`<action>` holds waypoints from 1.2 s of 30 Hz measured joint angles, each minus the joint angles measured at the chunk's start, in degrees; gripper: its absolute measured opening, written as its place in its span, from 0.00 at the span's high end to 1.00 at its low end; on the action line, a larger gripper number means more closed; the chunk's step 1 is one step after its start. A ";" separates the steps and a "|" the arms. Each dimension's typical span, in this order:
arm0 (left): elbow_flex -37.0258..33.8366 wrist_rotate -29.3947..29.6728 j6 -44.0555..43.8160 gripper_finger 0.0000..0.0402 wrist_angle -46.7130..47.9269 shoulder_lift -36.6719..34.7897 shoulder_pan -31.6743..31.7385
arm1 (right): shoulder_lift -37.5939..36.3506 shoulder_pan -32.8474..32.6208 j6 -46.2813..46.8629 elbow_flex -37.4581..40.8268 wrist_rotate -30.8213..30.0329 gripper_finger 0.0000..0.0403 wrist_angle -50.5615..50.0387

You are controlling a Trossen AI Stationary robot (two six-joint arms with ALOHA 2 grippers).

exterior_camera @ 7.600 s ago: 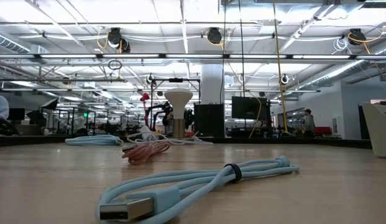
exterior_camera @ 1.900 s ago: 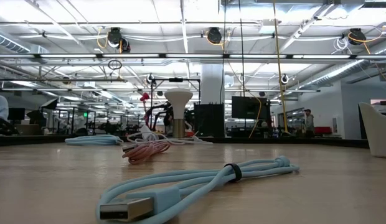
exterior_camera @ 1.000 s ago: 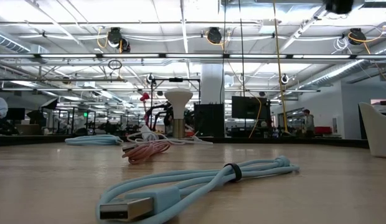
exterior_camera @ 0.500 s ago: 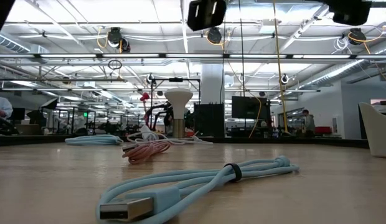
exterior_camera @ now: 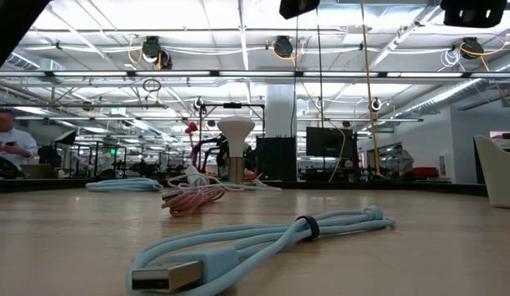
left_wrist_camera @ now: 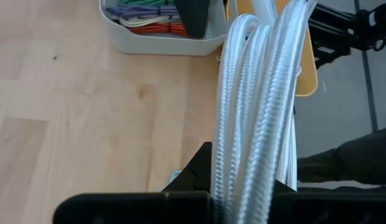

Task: Pick & Place USB Port
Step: Put the white HDMI cable into the yellow bin

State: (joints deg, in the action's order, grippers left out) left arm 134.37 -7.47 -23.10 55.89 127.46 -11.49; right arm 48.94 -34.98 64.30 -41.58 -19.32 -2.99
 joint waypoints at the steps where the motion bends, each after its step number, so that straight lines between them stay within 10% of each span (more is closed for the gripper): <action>1: 0.02 -0.01 0.12 0.99 0.21 0.00 0.00 | 0.82 0.01 -0.27 0.02 0.00 0.13 1.22; 12: 0.08 -3.08 -0.53 0.99 -4.81 0.00 -0.15 | 10.28 0.94 0.00 0.02 7.53 0.21 12.43; 23: 0.08 -7.35 -1.62 0.99 -4.61 -0.02 -0.66 | 9.65 0.80 -1.63 0.04 7.59 0.94 14.56; 36: 0.10 -1.53 -4.20 0.55 -6.19 -2.74 -1.86 | 8.86 -10.99 6.56 0.07 -11.60 0.94 13.58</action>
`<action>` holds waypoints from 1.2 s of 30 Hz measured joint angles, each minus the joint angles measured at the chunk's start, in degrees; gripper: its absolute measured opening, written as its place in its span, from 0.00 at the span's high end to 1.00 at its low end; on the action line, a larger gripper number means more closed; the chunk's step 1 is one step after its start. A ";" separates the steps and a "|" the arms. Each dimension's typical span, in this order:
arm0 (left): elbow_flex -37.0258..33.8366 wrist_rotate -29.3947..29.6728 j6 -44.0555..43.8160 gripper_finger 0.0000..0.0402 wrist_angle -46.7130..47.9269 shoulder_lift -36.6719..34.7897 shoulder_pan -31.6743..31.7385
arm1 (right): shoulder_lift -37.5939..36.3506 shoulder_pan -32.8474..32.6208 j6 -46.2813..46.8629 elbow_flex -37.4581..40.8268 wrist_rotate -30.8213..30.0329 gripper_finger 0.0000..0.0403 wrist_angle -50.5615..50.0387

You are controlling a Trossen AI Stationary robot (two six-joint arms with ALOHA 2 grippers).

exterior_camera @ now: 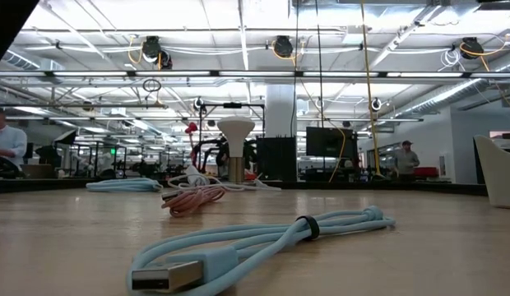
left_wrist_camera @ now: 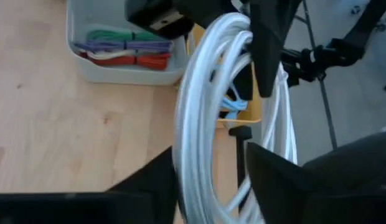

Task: Pick & Place USB Port
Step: Put the white HDMI cable into the yellow bin

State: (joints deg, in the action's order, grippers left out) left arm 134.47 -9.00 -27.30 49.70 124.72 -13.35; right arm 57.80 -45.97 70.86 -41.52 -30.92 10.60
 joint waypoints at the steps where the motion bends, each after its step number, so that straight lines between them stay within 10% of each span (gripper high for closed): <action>1: -0.02 0.77 -0.17 0.51 0.32 -0.50 -0.19 | -0.13 -0.94 0.62 0.00 -1.78 0.94 -0.31; 8: -0.02 3.01 -0.87 0.36 1.61 -5.08 -1.95 | -0.45 -10.53 8.28 0.02 -15.57 0.94 -1.21; 17: 0.03 12.21 1.28 0.45 8.33 -12.00 -6.17 | 0.91 -25.93 17.15 0.02 -32.08 0.95 -2.71; 28: -0.02 19.60 1.61 0.59 15.79 -12.52 -11.76 | 11.19 -29.46 28.73 0.00 -21.75 0.95 -7.96; 36: -0.77 21.45 0.14 0.61 21.35 -12.29 -12.72 | 11.57 -27.12 40.99 -5.85 3.30 0.96 -37.61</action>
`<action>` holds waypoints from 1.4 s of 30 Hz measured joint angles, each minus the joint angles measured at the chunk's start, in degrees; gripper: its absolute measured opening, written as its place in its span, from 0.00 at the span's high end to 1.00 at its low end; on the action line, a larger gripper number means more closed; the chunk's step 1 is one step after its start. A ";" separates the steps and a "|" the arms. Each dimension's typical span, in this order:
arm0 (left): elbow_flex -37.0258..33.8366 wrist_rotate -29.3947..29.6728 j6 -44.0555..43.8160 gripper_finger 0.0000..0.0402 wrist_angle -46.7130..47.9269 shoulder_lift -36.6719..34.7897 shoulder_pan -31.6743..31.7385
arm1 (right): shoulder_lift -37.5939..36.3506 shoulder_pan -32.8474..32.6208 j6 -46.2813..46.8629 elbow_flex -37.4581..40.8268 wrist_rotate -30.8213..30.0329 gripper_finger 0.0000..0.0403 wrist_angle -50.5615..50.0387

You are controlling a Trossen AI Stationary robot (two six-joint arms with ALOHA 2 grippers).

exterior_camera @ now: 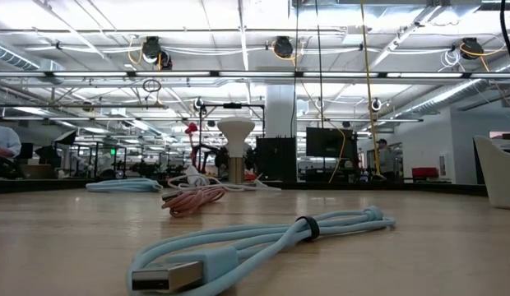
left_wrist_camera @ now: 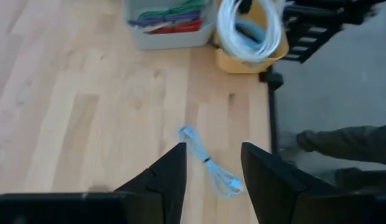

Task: Pick & Place USB Port
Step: Put the white HDMI cable into the yellow bin

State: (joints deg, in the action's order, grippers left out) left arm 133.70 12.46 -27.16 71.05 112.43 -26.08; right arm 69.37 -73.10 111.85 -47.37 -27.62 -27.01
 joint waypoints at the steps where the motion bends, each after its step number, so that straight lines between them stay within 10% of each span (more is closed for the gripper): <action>1: -0.03 0.11 -0.02 0.61 0.36 0.03 0.04 | -0.33 -0.15 0.11 -0.80 2.03 0.96 -2.46; 21: -0.03 2.68 -1.52 0.68 0.85 0.23 0.07 | -1.82 -2.41 5.36 -2.71 9.85 0.96 -7.57; 42: -0.03 3.12 -1.88 0.62 0.89 0.23 -0.16 | -0.53 -1.14 5.56 -2.69 9.77 0.48 -5.18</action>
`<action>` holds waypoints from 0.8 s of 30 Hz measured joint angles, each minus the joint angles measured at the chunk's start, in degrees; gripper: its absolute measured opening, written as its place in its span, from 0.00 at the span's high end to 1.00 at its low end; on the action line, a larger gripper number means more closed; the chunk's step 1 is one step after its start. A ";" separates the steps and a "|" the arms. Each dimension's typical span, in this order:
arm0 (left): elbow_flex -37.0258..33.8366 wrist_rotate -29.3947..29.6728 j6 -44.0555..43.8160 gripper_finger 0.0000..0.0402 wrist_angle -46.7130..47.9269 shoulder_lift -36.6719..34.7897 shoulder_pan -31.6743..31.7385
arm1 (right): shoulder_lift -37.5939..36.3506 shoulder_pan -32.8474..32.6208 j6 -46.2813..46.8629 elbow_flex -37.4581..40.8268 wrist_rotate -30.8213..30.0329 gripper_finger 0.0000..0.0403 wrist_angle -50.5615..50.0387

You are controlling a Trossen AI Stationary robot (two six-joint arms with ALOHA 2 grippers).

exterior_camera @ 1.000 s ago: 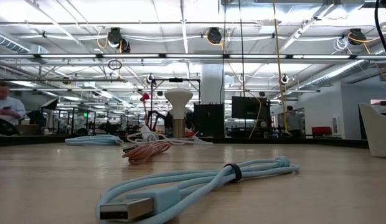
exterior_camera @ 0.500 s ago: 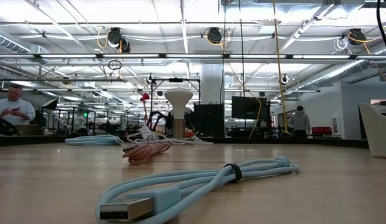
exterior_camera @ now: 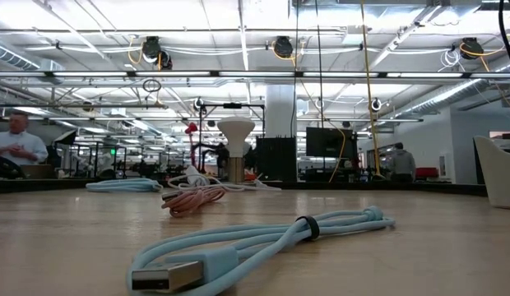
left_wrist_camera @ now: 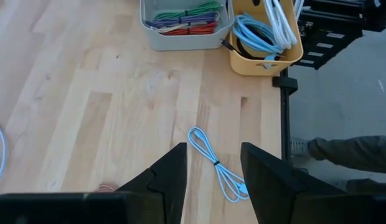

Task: Pick & Place USB Port
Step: Put the white HDMI cable into the yellow bin, then put the pink USB cable into the gray bin

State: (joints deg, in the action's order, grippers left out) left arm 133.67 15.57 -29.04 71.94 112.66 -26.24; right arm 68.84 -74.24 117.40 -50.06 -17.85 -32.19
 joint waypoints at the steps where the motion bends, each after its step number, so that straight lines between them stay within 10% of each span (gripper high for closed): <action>1: 0.00 0.00 0.00 0.62 0.00 0.00 0.00 | 0.00 0.10 -0.03 0.00 0.04 0.47 -0.24; 24: 0.00 0.14 -0.24 0.60 0.00 0.00 0.00 | -0.09 2.35 0.98 0.04 1.93 0.38 -24.87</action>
State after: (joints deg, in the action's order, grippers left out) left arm 133.67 15.71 -29.27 71.94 112.66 -26.24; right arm 68.75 -71.88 118.39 -50.02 -15.91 -57.05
